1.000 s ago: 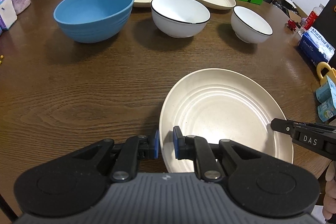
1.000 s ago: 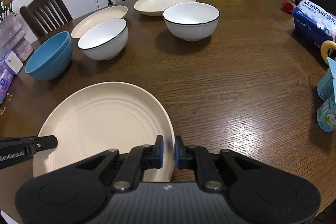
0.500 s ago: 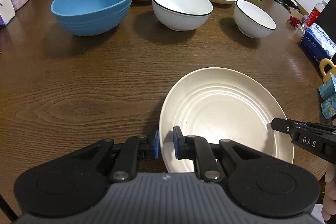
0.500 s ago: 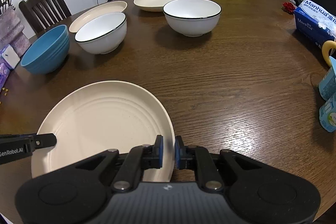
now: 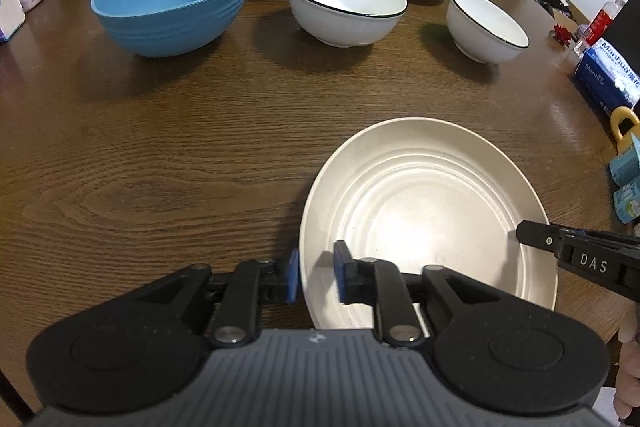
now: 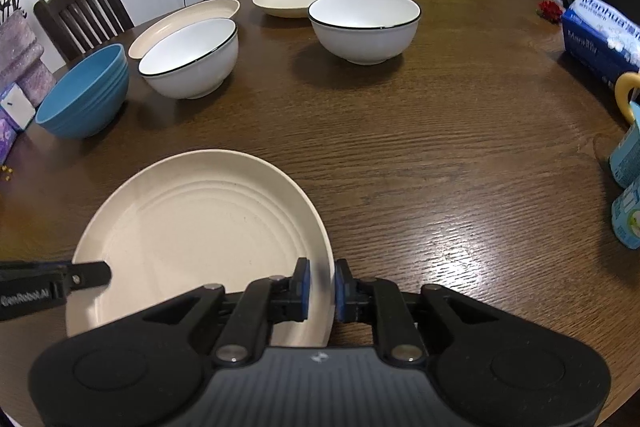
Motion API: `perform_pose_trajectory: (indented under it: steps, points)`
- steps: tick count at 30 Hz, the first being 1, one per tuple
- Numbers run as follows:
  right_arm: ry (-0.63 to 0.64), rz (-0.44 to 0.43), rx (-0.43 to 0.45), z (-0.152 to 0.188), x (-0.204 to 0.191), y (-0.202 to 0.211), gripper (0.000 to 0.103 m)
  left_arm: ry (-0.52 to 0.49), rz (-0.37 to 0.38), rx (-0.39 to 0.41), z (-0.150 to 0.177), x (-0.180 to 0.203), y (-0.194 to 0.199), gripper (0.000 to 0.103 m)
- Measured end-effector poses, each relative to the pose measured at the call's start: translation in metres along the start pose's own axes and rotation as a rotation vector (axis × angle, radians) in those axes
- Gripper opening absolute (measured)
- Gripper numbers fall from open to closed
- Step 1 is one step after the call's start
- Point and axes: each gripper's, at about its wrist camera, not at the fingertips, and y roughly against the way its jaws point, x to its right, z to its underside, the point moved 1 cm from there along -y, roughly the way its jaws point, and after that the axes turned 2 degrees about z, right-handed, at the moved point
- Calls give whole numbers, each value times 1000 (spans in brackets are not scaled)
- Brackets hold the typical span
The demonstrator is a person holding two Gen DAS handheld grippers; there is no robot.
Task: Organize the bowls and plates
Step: 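Lower the cream plate onto the table and open both grippers, then withdraw both open grippers up and away from the placed plate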
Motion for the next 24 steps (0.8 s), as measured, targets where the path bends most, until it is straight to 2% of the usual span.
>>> perform_pose_trajectory:
  steps: [1, 3, 5, 8, 11, 12, 14, 17, 24]
  points:
    - [-10, -3, -6, -1, 2, 0, 15, -2, 4, 8, -1, 0, 2, 31]
    - [-17, -7, -11, -2, 4, 1, 19, -10, 5, 25, -1, 1, 7, 48]
    - [-16, -2, -9, -2, 4, 3, 35, -12, 9, 42, -2, 1, 11, 56]
    - [-21, 0, 5, -2, 6, 7, 49, -8, 2, 62, -3, 0, 18, 81]
    - [-31, -3, 12, -2, 8, 13, 67, -14, -1, 78, -2, -1, 27, 83]
    - [-30, -10, 18, -1, 8, 16, 69, -13, 3, 82, -1, -2, 29, 87]
    - [-22, -15, 28, 0, 8, 23, 83, -7, 10, 93, 0, -4, 35, 91]
    - [0, -6, 45, 4, 5, 33, 85, -2, 24, 114, 4, -5, 47, 100]
    - [11, 5, 72, 12, 2, 58, 103, -1, 51, 162, 10, -3, 74, 103]
